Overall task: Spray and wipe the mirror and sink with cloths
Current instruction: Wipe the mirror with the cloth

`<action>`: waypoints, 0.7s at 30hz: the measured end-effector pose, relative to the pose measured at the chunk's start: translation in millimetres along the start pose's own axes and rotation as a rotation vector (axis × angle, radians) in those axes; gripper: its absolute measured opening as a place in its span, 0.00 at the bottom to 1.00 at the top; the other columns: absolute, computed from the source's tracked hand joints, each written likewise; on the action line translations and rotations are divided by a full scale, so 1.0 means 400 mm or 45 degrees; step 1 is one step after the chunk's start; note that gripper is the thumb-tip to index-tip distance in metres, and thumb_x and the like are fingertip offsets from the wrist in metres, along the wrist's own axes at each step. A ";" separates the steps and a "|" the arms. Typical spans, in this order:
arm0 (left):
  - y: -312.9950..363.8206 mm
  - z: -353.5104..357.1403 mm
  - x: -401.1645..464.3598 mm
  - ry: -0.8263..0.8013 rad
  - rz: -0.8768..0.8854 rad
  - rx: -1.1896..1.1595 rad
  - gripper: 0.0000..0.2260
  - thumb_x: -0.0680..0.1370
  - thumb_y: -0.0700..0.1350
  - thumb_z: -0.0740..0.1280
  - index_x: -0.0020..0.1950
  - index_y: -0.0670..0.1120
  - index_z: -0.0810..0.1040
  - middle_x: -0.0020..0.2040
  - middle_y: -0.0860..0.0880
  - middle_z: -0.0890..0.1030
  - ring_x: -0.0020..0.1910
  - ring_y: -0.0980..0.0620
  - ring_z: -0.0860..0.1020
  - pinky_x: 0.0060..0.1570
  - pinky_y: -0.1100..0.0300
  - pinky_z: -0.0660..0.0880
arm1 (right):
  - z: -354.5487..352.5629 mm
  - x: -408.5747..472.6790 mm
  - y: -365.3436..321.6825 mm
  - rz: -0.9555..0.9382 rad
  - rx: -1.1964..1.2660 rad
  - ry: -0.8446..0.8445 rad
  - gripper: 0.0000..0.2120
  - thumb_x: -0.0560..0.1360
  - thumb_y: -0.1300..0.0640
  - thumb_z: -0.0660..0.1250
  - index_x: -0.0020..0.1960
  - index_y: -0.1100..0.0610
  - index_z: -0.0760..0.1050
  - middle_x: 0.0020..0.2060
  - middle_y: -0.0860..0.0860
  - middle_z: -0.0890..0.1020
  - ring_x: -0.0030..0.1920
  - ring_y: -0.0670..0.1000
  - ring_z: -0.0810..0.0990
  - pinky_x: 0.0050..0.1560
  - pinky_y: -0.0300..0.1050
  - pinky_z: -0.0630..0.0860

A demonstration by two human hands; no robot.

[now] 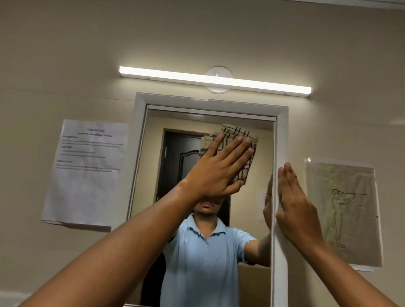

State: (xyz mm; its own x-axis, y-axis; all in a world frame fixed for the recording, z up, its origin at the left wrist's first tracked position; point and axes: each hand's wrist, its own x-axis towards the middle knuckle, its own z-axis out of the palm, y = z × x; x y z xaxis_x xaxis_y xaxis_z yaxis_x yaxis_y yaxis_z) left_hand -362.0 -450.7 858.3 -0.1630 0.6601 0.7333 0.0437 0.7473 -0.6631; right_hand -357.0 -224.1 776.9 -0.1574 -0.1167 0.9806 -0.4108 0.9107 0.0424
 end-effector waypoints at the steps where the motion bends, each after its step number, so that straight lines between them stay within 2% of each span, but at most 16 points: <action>1: -0.029 0.000 -0.017 0.001 -0.030 0.015 0.33 0.80 0.61 0.49 0.81 0.45 0.48 0.81 0.43 0.47 0.80 0.45 0.45 0.76 0.40 0.44 | 0.003 0.000 -0.001 0.005 -0.004 -0.004 0.40 0.69 0.74 0.60 0.78 0.58 0.54 0.78 0.52 0.54 0.74 0.50 0.59 0.54 0.40 0.72; 6: -0.176 -0.013 -0.102 -0.023 -0.196 0.031 0.34 0.80 0.62 0.49 0.81 0.46 0.47 0.81 0.44 0.46 0.80 0.47 0.44 0.75 0.38 0.45 | 0.006 0.000 -0.014 0.022 -0.021 0.018 0.35 0.72 0.67 0.54 0.79 0.59 0.53 0.79 0.53 0.54 0.75 0.55 0.60 0.60 0.47 0.71; 10: -0.221 -0.011 -0.175 -0.020 -0.252 0.039 0.34 0.80 0.60 0.51 0.81 0.46 0.47 0.81 0.44 0.46 0.80 0.47 0.43 0.75 0.36 0.46 | 0.009 -0.004 -0.040 0.079 0.030 0.052 0.36 0.72 0.74 0.58 0.78 0.61 0.55 0.78 0.54 0.56 0.75 0.56 0.61 0.63 0.49 0.70; 14: -0.199 0.000 -0.253 0.020 -0.391 -0.005 0.33 0.80 0.60 0.50 0.81 0.45 0.47 0.81 0.44 0.46 0.80 0.46 0.44 0.75 0.35 0.46 | 0.006 -0.005 -0.046 0.091 0.000 0.033 0.34 0.73 0.72 0.58 0.78 0.62 0.55 0.78 0.55 0.56 0.76 0.56 0.60 0.67 0.51 0.69; 17: -0.157 0.008 -0.301 0.050 -0.478 -0.030 0.34 0.80 0.59 0.52 0.80 0.44 0.48 0.81 0.43 0.46 0.80 0.46 0.44 0.75 0.36 0.44 | -0.003 -0.008 -0.060 0.066 0.029 0.007 0.29 0.76 0.64 0.54 0.77 0.65 0.55 0.77 0.59 0.57 0.76 0.59 0.60 0.69 0.55 0.66; 21: -0.079 0.020 -0.321 0.064 -0.567 -0.068 0.34 0.80 0.59 0.52 0.80 0.44 0.48 0.81 0.43 0.46 0.80 0.45 0.44 0.75 0.35 0.44 | -0.004 -0.030 -0.048 0.048 -0.021 -0.020 0.31 0.75 0.67 0.52 0.78 0.61 0.53 0.78 0.55 0.54 0.76 0.56 0.59 0.63 0.49 0.72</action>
State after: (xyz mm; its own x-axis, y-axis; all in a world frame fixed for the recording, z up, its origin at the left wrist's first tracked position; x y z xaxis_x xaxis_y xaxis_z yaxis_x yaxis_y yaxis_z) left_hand -350.6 -559.8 783.9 -0.1295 0.2751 0.9526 0.0308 0.9614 -0.2735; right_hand -345.8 -239.4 764.8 -0.1868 -0.0880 0.9784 -0.3897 0.9209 0.0085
